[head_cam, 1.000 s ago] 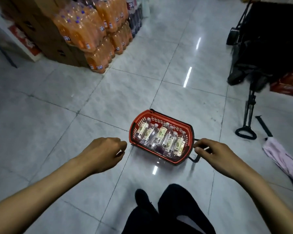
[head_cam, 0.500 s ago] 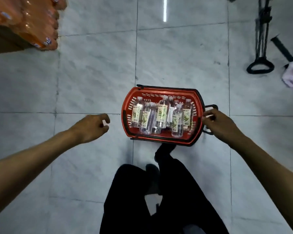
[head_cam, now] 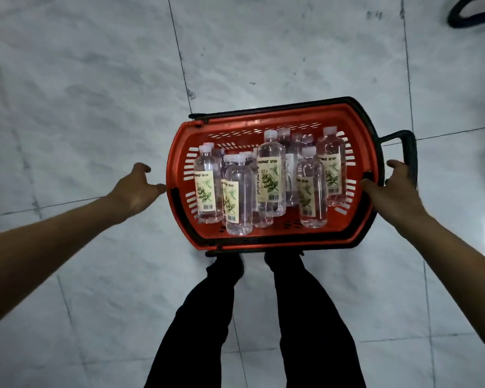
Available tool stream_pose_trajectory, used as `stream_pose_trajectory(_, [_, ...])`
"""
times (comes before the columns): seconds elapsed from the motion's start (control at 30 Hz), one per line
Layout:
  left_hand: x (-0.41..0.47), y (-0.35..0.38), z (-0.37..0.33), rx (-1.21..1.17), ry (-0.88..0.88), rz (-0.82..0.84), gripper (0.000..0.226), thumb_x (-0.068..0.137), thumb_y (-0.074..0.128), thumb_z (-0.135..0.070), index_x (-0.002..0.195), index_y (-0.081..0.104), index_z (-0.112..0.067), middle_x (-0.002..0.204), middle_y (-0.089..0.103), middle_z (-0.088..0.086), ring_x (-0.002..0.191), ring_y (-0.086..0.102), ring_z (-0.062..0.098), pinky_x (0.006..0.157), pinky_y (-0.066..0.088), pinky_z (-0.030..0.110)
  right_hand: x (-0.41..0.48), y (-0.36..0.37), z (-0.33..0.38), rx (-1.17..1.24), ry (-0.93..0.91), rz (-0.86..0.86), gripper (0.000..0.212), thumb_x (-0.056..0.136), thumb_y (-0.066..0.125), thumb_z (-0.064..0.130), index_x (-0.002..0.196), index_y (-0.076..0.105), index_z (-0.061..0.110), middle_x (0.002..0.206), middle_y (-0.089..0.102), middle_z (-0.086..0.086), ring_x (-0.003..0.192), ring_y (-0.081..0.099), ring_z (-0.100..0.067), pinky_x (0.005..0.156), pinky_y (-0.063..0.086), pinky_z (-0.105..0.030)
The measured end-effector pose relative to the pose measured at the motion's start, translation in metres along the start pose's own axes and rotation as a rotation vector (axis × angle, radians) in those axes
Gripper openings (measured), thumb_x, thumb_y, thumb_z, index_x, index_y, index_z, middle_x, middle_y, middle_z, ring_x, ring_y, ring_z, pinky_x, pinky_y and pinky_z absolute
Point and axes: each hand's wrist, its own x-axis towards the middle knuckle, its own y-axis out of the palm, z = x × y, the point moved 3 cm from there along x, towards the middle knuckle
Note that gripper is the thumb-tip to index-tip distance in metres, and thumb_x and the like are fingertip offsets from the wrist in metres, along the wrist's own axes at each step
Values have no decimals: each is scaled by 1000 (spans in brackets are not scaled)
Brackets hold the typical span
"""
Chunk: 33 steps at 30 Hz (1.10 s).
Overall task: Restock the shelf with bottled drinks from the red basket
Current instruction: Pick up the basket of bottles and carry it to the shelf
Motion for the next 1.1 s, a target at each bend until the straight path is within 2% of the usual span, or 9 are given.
stream_pose_trajectory(0.07, [23,14,1,-98,-50,51,85,84,71,-43,148,20,-19,137,49,21,119,53,39,92,50,49,14,13,-14,-1,13,-37,73,89,64,34,148,24,17,132,53,-13,113,55,-31,90,42,-35])
stream_pose_trajectory(0.17, [60,41,8,-265,-102,178,87,83,73,-40,149,18,-25,147,42,12,130,45,39,98,43,60,42,33,-33,0,8,-60,73,89,63,37,145,20,20,128,58,-16,113,58,-37,87,42,-36])
stream_pose_trajectory(0.23, [77,58,15,-331,-82,233,77,84,72,-42,144,26,-29,141,49,7,126,50,38,90,48,63,55,39,-43,-11,28,-81,65,93,61,32,144,23,18,124,60,-13,109,60,-38,84,42,-35])
stream_pose_trajectory(0.37, [99,73,30,-363,12,125,60,85,60,-52,133,36,-26,123,60,10,105,63,39,61,57,61,79,39,-48,-44,13,-73,48,95,60,30,129,36,7,111,58,-12,94,57,-30,78,44,-37])
stream_pose_trajectory(0.53, [73,58,23,-348,108,160,71,75,60,-67,130,41,-25,119,63,11,100,67,39,60,56,62,62,21,-54,11,62,0,55,88,69,38,126,41,10,106,57,-3,89,57,-23,76,46,-34])
stream_pose_trajectory(0.63, [58,35,21,-218,196,163,82,69,59,-78,129,42,-24,116,65,12,95,69,39,58,57,60,33,10,-73,51,91,-12,60,77,72,51,123,50,19,106,66,0,92,67,-23,80,57,-41])
stream_pose_trajectory(0.83, [-57,-7,-43,138,304,43,63,92,40,-58,127,38,-6,102,63,12,76,66,33,63,58,47,-87,-44,-88,120,130,-117,51,86,72,30,125,48,7,100,57,-1,83,54,-20,61,39,-26])
stream_pose_trajectory(0.97, [-143,-39,-87,376,407,-58,62,94,33,-52,119,42,4,88,56,16,62,52,30,61,43,40,-184,-94,-117,204,189,-219,42,84,72,28,117,52,11,95,61,0,80,58,-21,69,44,-29])
stream_pose_trajectory(1.1, [-237,-77,-143,528,584,-88,58,94,32,-55,113,45,-3,88,59,11,59,54,25,55,43,33,-296,-145,-142,310,267,-322,29,83,72,26,103,54,15,88,63,1,74,61,-15,60,46,-29])
